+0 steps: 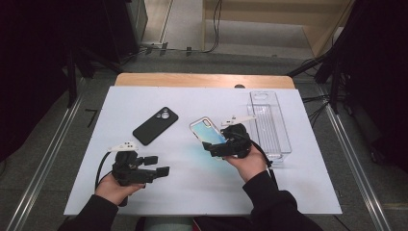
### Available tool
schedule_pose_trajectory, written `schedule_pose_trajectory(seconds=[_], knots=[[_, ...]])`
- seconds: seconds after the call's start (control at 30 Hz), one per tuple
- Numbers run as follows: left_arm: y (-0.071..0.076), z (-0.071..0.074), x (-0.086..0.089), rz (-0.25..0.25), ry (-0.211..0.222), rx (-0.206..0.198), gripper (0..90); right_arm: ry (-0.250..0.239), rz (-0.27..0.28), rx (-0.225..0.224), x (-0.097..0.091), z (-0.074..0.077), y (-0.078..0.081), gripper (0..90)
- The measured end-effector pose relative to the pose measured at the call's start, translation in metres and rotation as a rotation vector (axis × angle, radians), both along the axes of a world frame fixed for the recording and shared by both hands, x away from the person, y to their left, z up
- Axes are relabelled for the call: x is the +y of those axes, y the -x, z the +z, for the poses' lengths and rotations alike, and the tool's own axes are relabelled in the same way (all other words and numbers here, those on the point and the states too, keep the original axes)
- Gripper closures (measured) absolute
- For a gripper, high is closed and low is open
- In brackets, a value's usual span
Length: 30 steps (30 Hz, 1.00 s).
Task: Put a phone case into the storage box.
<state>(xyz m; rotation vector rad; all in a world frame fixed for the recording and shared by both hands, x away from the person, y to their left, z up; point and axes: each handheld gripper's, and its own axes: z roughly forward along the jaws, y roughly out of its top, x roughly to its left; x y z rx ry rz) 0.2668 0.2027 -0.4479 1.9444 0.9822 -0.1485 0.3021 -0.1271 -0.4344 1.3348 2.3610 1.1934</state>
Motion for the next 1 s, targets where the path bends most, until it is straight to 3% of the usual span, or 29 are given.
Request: schedule_pose_trajectory(seconds=[0.1,0.27,0.43,0.63,0.8,1.0], knots=[[-0.004,0.005,-0.008,-0.009,0.014,0.025,22.0,-0.011,0.0,-0.001,-0.004,-0.002,0.006,14.7],[-0.009,0.011,-0.015,-0.014,0.006,0.029,22.2,-0.012,-0.007,0.003,-0.007,-0.005,0.012,14.7],[-0.016,0.017,-0.022,0.012,-0.008,0.036,22.5,-0.049,-0.022,0.012,-0.009,-0.008,0.018,14.7],[-0.027,0.026,-0.031,0.027,-0.024,0.05,23.9,-0.061,-0.039,-0.003,-0.003,-0.011,0.021,14.7],[-0.037,0.034,-0.037,0.05,-0.006,0.068,23.9,-0.083,-0.061,-0.011,0.003,-0.015,0.024,14.7],[-0.045,0.038,-0.044,0.075,-0.014,0.083,24.0,-0.104,-0.088,-0.017,0.008,-0.02,0.026,14.7]])
